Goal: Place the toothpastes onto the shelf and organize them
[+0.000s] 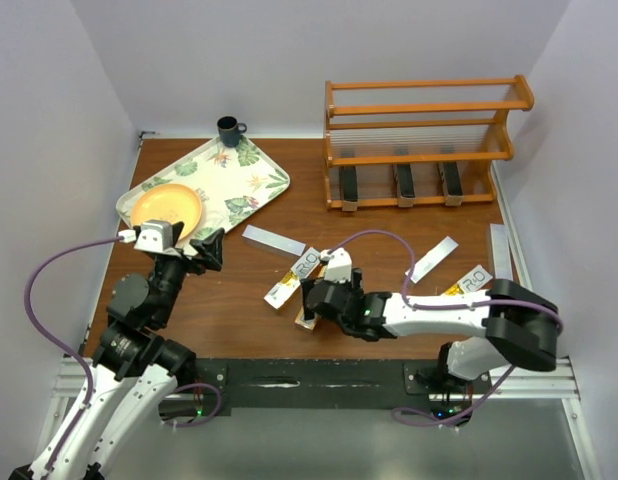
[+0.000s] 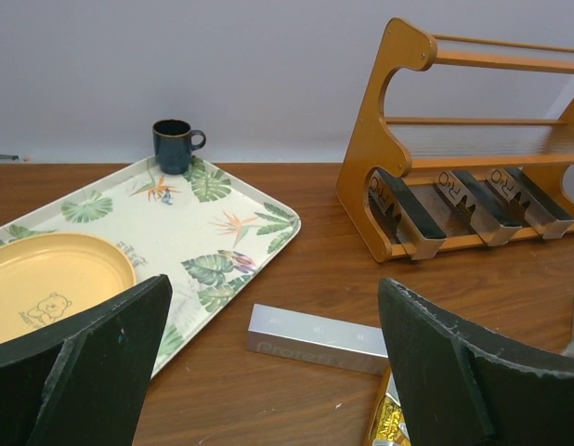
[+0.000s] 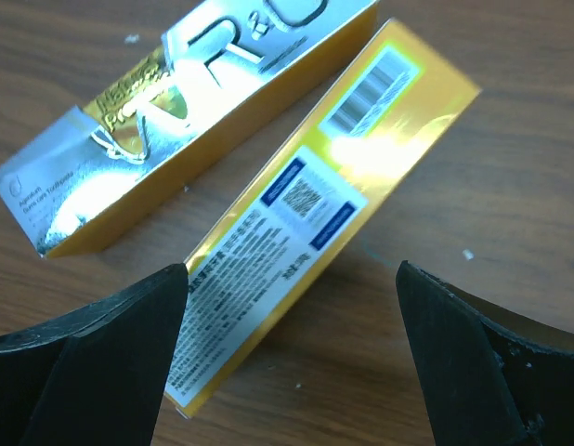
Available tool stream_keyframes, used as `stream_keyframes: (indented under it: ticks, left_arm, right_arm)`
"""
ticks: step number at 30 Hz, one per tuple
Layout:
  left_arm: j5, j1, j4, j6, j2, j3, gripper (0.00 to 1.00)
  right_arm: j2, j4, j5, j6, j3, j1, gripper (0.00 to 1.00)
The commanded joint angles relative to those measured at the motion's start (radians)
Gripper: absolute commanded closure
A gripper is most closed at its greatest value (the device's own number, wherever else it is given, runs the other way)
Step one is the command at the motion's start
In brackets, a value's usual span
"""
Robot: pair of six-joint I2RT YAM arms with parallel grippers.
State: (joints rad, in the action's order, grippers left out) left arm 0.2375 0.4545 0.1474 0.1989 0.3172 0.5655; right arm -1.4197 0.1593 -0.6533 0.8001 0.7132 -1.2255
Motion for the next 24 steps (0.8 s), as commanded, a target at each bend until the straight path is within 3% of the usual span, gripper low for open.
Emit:
stream_keyframes:
  ticks: [1, 11, 18, 24]
  left_arm:
    - [-0.013, -0.005, -0.016, -0.003, 0.010, 0.030, 0.02]
    - [-0.049, -0.005, -0.011, -0.004, 0.054, 0.034, 0.02]
    - [-0.115, -0.005, 0.003, -0.003, 0.153, 0.050, 0.02]
    - [-0.260, -0.005, 0.024, 0.000, 0.310, 0.073, 0.01]
  right_arm:
    - [-0.090, 0.048, -0.089, 0.105, 0.103, -0.051, 0.01]
    - [-0.171, 0.141, -0.108, 0.119, 0.144, -0.068, 0.01]
    - [-0.070, 0.224, -0.169, 0.146, 0.051, -0.037, 0.01]
    - [0.117, 0.183, -0.154, 0.093, -0.063, 0.043, 0.02]
